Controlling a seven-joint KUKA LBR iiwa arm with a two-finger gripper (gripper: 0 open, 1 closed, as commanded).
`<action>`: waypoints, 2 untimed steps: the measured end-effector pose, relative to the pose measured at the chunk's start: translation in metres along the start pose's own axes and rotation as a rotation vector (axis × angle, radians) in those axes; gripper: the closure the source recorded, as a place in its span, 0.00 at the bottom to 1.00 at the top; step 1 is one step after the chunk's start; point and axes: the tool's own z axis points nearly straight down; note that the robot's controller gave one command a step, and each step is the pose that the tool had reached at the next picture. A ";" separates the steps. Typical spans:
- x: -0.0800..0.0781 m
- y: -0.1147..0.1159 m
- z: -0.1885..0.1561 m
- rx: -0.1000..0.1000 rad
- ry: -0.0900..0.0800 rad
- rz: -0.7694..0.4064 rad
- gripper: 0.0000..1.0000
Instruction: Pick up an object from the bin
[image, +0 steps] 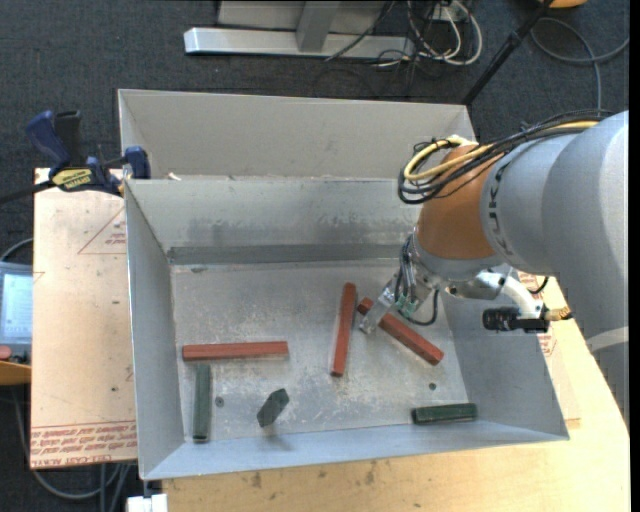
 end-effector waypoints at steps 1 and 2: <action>0.000 0.001 -0.012 -0.001 0.000 -0.003 1.00; -0.001 0.002 -0.029 -0.001 0.000 -0.006 1.00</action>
Offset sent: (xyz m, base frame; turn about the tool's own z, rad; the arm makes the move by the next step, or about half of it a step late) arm 0.0000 0.0000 0.0119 0.0000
